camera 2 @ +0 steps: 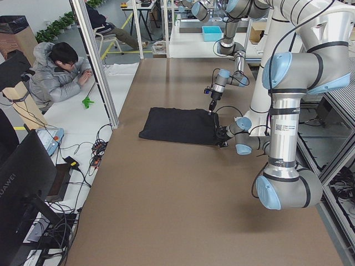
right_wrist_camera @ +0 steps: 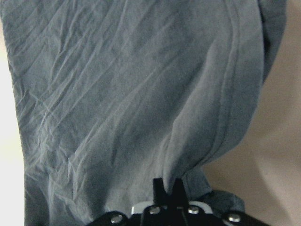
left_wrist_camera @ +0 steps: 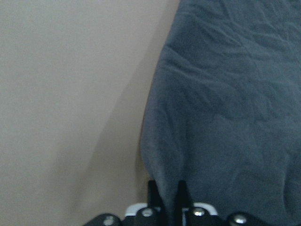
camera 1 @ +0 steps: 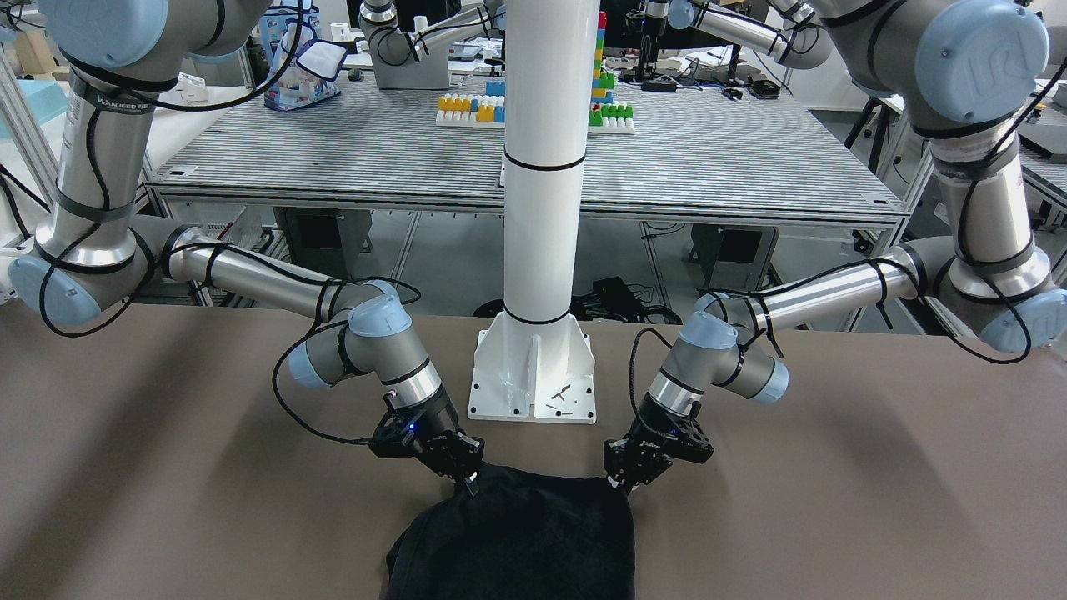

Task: Fold clothes
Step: 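Lift both near corners and carry them away from the robot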

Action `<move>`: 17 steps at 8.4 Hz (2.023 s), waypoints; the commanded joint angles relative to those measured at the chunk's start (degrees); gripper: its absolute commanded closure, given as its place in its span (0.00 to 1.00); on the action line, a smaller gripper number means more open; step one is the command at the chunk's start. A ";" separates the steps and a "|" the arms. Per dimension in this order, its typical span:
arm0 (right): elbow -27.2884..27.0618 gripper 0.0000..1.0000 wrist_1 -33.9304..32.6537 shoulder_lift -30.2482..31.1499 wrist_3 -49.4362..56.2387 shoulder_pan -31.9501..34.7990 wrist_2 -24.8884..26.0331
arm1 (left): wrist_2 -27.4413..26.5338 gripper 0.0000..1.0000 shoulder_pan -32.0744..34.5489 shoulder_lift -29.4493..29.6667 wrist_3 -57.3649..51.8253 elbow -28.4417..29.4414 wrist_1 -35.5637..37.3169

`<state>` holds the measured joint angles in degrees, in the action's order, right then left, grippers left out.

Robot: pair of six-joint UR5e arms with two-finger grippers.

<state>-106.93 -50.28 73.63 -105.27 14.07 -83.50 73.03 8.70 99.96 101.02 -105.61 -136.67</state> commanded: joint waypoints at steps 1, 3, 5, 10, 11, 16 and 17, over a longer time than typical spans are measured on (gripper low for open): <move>-1.60 1.00 0.00 0.80 0.85 0.08 -0.60 | 2.10 1.00 0.35 -0.55 -0.39 -4.48 0.00; -5.64 1.00 0.00 3.43 2.09 -0.62 -0.96 | 2.29 1.00 0.00 -3.28 -1.17 -9.93 0.00; -11.43 1.00 -0.09 7.38 2.00 -4.20 -2.62 | 2.38 1.00 -1.67 -3.28 -3.27 -12.84 0.00; -16.03 1.00 -0.09 9.25 1.03 -5.29 -4.74 | 7.28 1.00 -0.91 -2.40 -8.09 -17.17 0.09; -16.12 1.00 -0.17 8.64 1.12 -1.19 -5.61 | 9.47 1.00 4.86 -1.88 -10.65 -16.56 0.35; -4.56 1.00 -0.44 1.54 1.12 10.00 -9.84 | 23.45 1.00 22.91 15.33 -10.76 4.68 0.27; -1.38 1.00 -0.26 0.47 1.39 12.45 -9.84 | 26.43 1.00 25.81 16.48 -10.76 7.94 0.18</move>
<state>-115.07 -50.79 77.24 -104.29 22.80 -93.51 94.65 28.96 112.49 90.29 -104.74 -136.38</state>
